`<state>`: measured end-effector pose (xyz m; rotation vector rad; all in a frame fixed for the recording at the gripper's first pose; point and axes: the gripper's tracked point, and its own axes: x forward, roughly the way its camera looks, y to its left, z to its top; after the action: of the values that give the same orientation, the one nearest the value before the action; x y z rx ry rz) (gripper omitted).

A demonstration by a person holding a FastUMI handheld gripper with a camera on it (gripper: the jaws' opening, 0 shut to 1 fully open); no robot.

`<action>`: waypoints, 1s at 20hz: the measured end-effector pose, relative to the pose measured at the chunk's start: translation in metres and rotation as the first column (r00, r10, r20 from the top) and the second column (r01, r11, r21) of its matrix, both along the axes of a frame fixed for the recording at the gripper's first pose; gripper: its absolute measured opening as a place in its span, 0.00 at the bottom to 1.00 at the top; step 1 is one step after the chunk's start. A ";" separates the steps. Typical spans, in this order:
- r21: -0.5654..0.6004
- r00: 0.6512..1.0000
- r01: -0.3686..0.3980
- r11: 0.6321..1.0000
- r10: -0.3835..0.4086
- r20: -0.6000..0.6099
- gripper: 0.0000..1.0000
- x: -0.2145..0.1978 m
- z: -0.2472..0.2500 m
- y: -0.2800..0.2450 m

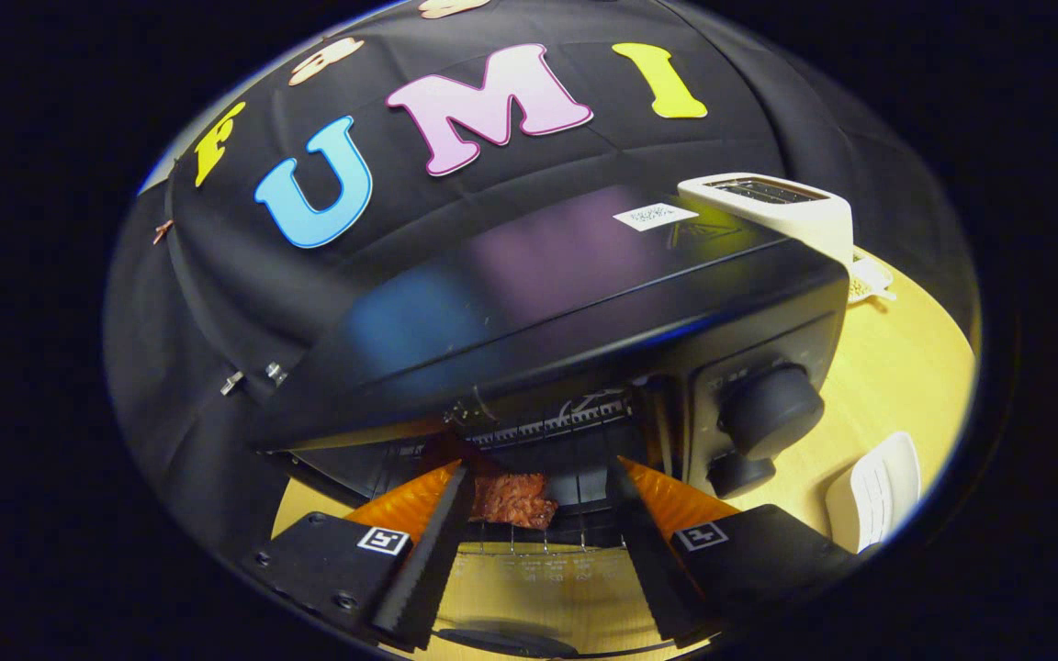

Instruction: Open the toaster oven, put the food inside, and close the toaster oven door.

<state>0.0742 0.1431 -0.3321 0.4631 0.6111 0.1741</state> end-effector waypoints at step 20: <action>-0.275 0.972 -0.029 0.961 0.091 0.216 0.98 -0.119 0.113 -0.023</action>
<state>-0.0445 0.1202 -0.2196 0.1567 0.4160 0.1955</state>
